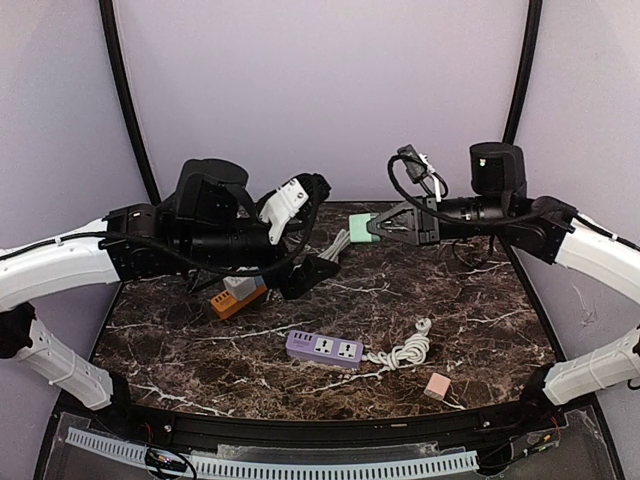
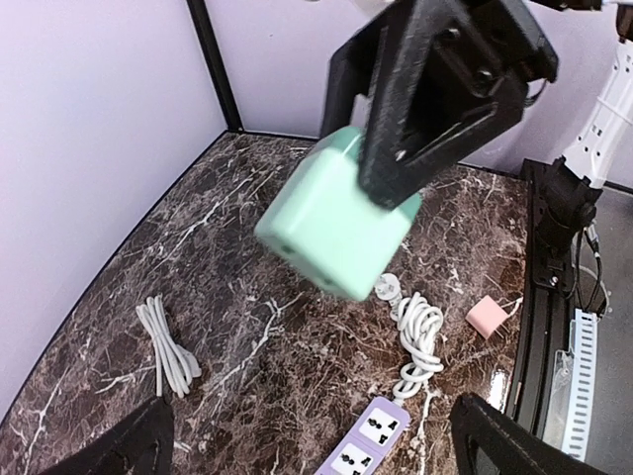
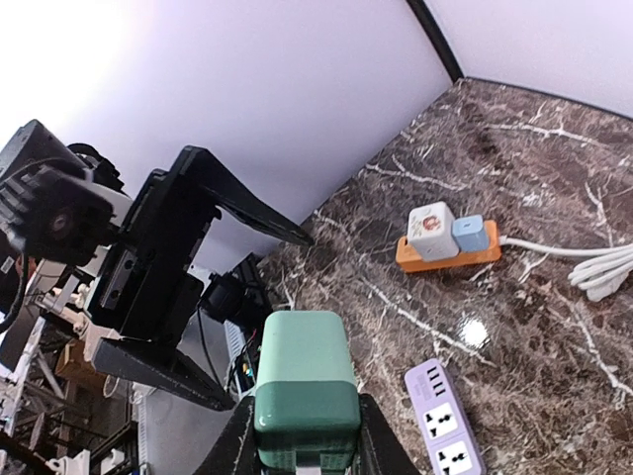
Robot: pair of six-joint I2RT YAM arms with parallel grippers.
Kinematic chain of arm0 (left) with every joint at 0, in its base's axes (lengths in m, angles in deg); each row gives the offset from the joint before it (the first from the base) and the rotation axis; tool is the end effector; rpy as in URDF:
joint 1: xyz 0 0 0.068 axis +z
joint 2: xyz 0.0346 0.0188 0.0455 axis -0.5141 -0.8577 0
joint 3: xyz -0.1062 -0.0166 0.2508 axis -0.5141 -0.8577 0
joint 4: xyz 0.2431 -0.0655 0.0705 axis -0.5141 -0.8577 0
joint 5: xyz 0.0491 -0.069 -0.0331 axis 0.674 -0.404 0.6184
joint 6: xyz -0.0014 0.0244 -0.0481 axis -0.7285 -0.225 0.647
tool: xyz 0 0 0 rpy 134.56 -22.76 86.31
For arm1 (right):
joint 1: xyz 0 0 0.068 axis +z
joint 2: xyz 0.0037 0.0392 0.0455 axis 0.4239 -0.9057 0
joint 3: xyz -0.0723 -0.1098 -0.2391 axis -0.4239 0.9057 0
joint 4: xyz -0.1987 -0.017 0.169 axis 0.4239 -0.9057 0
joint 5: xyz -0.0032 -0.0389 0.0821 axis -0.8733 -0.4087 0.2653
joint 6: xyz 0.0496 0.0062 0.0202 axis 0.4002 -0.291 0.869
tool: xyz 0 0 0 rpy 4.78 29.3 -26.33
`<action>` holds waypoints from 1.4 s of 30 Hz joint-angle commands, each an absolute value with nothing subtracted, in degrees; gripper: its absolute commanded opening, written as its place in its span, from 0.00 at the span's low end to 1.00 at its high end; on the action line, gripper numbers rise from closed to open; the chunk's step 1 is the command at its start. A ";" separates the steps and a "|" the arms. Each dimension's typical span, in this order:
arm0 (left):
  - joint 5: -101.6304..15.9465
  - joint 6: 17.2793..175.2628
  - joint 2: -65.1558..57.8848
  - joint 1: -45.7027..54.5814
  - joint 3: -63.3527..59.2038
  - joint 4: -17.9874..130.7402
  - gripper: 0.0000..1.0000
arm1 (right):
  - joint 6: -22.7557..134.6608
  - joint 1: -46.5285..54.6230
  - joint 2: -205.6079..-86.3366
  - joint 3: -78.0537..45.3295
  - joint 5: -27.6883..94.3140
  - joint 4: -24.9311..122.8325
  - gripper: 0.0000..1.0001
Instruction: Insert the plug
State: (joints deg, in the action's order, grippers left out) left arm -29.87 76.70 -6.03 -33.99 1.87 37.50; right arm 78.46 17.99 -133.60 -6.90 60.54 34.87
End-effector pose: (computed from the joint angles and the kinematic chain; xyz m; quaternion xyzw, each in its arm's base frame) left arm 0.1360 -0.2839 0.3896 0.4624 0.6663 -0.2491 0.5293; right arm 0.1833 0.1993 0.3780 -0.2684 0.7412 0.5289 0.3144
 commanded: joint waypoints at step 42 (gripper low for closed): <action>-83.67 124.94 -13.40 -13.36 6.60 54.04 0.58 | 89.61 16.62 -133.16 0.03 68.32 63.87 0.00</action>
